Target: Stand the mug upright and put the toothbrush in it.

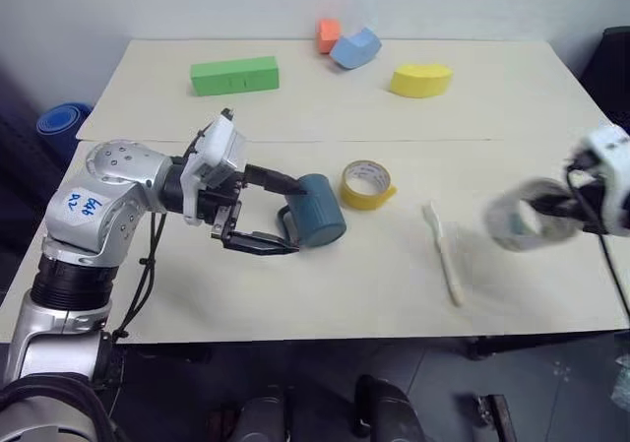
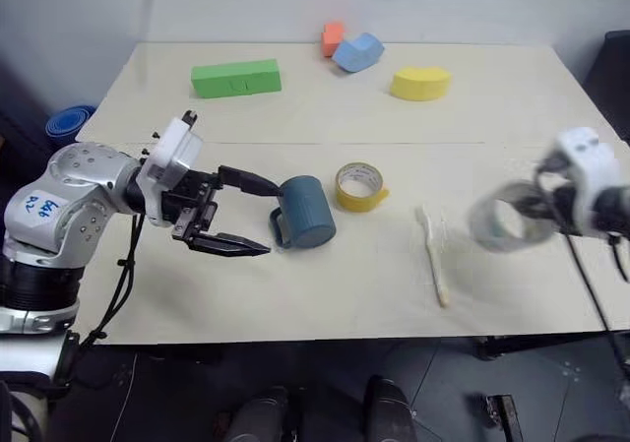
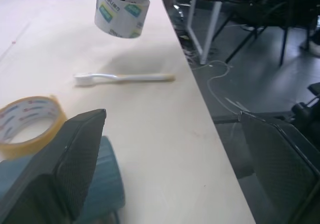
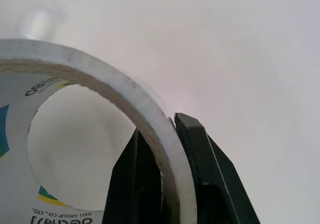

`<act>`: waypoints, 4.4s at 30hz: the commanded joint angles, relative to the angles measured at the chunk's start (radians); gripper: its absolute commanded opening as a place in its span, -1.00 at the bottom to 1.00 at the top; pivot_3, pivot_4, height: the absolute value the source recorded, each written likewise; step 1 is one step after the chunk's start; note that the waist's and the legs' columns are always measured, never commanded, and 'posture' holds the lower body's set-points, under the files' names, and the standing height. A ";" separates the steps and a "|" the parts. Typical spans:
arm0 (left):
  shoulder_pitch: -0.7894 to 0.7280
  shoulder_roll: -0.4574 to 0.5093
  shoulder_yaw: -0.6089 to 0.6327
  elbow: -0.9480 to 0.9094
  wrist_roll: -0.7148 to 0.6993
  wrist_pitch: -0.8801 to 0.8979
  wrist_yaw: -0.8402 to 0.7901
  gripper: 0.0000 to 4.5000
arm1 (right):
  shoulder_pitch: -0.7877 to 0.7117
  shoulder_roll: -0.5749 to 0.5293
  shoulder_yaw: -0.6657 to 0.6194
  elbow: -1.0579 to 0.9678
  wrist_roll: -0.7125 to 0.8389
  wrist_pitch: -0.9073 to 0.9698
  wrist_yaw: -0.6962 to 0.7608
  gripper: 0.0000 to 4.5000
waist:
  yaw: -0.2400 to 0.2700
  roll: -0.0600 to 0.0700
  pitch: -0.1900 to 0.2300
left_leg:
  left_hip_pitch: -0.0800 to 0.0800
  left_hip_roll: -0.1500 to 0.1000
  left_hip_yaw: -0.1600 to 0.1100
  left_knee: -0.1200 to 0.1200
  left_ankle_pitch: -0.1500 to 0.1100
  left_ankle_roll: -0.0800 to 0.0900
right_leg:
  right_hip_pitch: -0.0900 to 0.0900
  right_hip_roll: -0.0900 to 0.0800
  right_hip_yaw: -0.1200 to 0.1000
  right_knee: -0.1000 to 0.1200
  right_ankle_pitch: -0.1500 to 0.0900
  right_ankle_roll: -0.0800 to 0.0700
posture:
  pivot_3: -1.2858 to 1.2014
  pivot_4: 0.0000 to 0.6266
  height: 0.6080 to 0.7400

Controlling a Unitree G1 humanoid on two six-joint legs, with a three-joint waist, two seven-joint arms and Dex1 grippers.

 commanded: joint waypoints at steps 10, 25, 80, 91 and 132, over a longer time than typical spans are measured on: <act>-0.026 -0.004 0.038 -0.042 -0.020 0.007 0.021 1.00 | -0.097 0.017 0.012 0.432 -0.118 -0.311 -0.007 0.25 | -0.040 0.002 0.000 | 0.002 0.000 0.001 -0.002 0.002 -0.001 | -0.001 0.000 0.002 0.002 0.000 0.000 | 0.03 -0.52 1.00; 0.056 0.117 0.142 -0.003 0.024 -0.029 0.069 1.00 | -0.531 0.325 0.388 0.096 -0.137 -0.462 0.297 0.52 | -0.055 0.004 0.001 | 0.003 0.002 0.000 -0.001 0.002 -0.002 | -0.002 0.002 0.003 0.006 0.000 0.000 | 0.03 -0.52 1.00; 0.008 0.026 0.087 -0.057 -0.021 0.026 0.094 1.00 | -0.300 0.167 0.109 0.373 -0.332 -0.557 0.149 0.36 | -0.037 0.006 0.004 | 0.001 0.000 -0.008 0.000 0.004 -0.005 | -0.002 -0.001 -0.001 0.012 0.000 0.000 | 0.03 -0.52 1.00; 0.137 0.091 0.296 -0.179 -0.055 0.343 0.448 1.00 | -0.174 -0.088 -0.104 -0.184 0.094 -0.128 0.545 0.49 | -0.037 0.007 0.004 | 0.000 0.000 -0.011 0.000 0.004 -0.005 | -0.002 -0.001 -0.002 0.011 0.000 0.000 | 0.03 -0.52 1.00; -0.320 -0.252 0.044 0.624 -0.572 1.005 1.640 1.00 | 0.175 0.023 -0.376 -0.731 0.696 0.027 0.156 0.49 | 0.017 -0.008 0.004 | 0.000 -0.003 -0.017 0.005 0.004 -0.005 | 0.003 0.000 0.001 0.013 0.000 0.000 | 0.03 -0.52 1.00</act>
